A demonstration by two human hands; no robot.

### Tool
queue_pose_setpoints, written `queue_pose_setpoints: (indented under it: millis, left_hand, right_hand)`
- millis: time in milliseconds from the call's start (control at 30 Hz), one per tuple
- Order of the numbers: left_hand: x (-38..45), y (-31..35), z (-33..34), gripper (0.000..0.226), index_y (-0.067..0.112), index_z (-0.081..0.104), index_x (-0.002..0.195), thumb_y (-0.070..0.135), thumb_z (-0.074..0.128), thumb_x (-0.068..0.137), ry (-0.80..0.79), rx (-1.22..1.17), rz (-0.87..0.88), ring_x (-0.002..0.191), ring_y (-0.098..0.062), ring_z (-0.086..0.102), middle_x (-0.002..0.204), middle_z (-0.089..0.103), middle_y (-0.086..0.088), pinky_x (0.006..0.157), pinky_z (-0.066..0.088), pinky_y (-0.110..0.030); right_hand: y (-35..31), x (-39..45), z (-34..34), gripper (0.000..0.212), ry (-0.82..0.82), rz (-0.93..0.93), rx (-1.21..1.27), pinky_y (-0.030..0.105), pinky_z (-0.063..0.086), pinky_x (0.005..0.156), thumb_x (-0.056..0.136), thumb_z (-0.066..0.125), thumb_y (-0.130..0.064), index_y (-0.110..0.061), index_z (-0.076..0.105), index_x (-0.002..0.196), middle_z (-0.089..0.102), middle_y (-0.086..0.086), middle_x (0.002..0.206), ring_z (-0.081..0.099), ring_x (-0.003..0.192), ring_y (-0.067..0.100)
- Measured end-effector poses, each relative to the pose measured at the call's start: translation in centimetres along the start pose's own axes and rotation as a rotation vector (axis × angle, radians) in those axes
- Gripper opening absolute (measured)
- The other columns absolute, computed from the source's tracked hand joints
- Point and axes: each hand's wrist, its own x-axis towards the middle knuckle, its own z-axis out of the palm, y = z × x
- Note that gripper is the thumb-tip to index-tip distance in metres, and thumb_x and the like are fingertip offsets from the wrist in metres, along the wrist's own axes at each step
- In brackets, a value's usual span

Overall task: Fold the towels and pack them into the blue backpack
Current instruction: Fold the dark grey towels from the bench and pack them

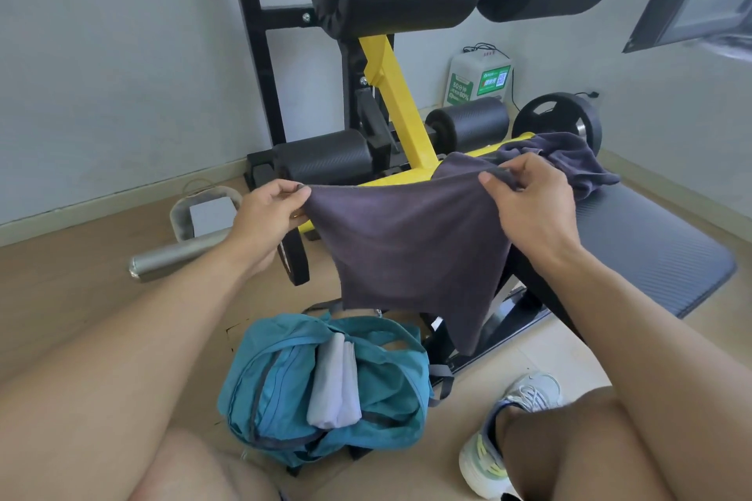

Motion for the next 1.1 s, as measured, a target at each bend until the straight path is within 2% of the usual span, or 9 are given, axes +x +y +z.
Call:
queue_pose_setpoints:
  millis: [100, 233, 300, 367, 500, 633, 767, 933, 1100]
  left_hand:
    - [0.0, 0.4, -0.3, 0.011, 0.016, 0.07, 0.099, 0.02, 0.059, 0.103, 0.047, -0.027, -0.046, 0.104, -0.027, 0.072, 0.11, 0.074, -0.012, 0.096, 0.057, -0.041]
    - [0.2, 1.0, 0.3, 0.011, 0.02, 0.068, 0.09, 0.023, 0.063, 0.099, 0.15, -0.014, -0.091, 0.09, -0.027, 0.07, 0.099, 0.073, -0.008, 0.072, 0.058, -0.035]
    - [-0.1, 1.4, 1.1, 0.012, 0.019, 0.068, 0.087, 0.021, 0.065, 0.098, 0.148, -0.015, -0.088, 0.083, -0.023, 0.07, 0.094, 0.074, -0.007, 0.061, 0.057, -0.03]
    - [-0.8, 1.9, 2.1, 0.012, 0.018, 0.069, 0.086, 0.019, 0.066, 0.098, 0.095, 0.036, -0.057, 0.079, -0.019, 0.071, 0.093, 0.073, -0.005, 0.056, 0.056, -0.027]
    - [-2.4, 2.5, 3.8, 0.006, 0.019, 0.073, 0.088, 0.02, 0.072, 0.094, -0.064, 0.189, 0.044, 0.08, -0.013, 0.071, 0.092, 0.076, -0.002, 0.061, 0.058, -0.027]
    - [-3.6, 2.9, 4.5, 0.005, 0.014, 0.073, 0.093, 0.019, 0.074, 0.093, -0.235, 0.247, 0.088, 0.07, -0.011, 0.073, 0.083, 0.08, -0.004, 0.061, 0.056, -0.023]
    - [-4.2, 3.0, 4.7, 0.006, 0.011, 0.072, 0.096, 0.017, 0.072, 0.095, -0.313, 0.248, 0.103, 0.074, -0.014, 0.076, 0.085, 0.08, -0.004, 0.064, 0.056, -0.02]
    - [-4.8, 3.3, 5.2, 0.004, 0.014, 0.071, 0.091, 0.015, 0.07, 0.095, -0.369, 0.165, 0.102, 0.081, -0.018, 0.077, 0.088, 0.081, -0.006, 0.071, 0.059, -0.023]
    - [-4.9, 3.3, 5.5, 0.004, 0.011, 0.071, 0.095, 0.013, 0.068, 0.096, -0.434, 0.121, 0.081, 0.086, -0.024, 0.077, 0.093, 0.08, -0.013, 0.076, 0.06, -0.031]
  right_hand:
    - [0.1, 0.2, -0.2, 0.013, 0.004, 0.029, 0.03, 0.026, 0.051, 0.069, 0.092, 0.071, -0.033, -0.021, 0.065, 0.095, 0.072, -0.006, 0.083, 0.066, 0.079, 0.012]
    - [0.2, -0.4, 0.5, 0.013, -0.116, 0.041, -0.038, 0.028, 0.047, 0.062, 0.09, 0.064, -0.02, -0.028, 0.063, 0.102, 0.069, -0.001, 0.084, 0.061, 0.073, 0.012]
    - [0.0, -1.1, 1.2, 0.016, -0.215, 0.044, -0.059, 0.033, 0.055, 0.06, 0.09, 0.062, -0.019, -0.032, 0.067, 0.098, 0.071, -0.002, 0.082, 0.065, 0.067, 0.013]
    - [-0.5, -1.9, 1.9, 0.016, -0.315, 0.033, -0.037, 0.041, 0.064, 0.063, 0.092, 0.062, -0.019, -0.031, 0.072, 0.092, 0.074, -0.004, 0.077, 0.072, 0.063, 0.016]
    - [-1.9, -3.7, 3.1, 0.005, -0.57, -0.048, 0.034, 0.037, 0.065, 0.07, 0.095, 0.067, -0.02, -0.021, 0.072, 0.097, 0.077, 0.003, 0.081, 0.076, 0.066, 0.017]
    - [-1.9, -4.2, 4.0, 0.023, -0.765, -0.205, -0.161, 0.039, 0.059, 0.088, 0.095, 0.066, -0.019, -0.026, 0.06, 0.116, 0.079, -0.004, 0.092, 0.074, 0.089, 0.014]
    - [-1.5, -3.7, 3.9, 0.019, -0.649, -0.231, -0.155, 0.044, 0.06, 0.082, 0.098, 0.054, -0.013, -0.025, 0.065, 0.108, 0.077, -0.002, 0.086, 0.074, 0.082, 0.013]
    - [-1.5, -3.2, 3.7, 0.014, -0.499, -0.279, -0.195, 0.024, 0.055, 0.068, 0.093, 0.07, -0.035, -0.028, 0.076, 0.104, 0.074, -0.011, 0.074, 0.068, 0.07, 0.003]
    - [-1.5, -3.2, 3.8, 0.01, -0.401, -0.329, -0.271, 0.038, 0.056, 0.071, 0.086, 0.076, -0.044, -0.035, 0.075, 0.085, 0.068, -0.011, 0.079, 0.062, 0.077, 0.006]
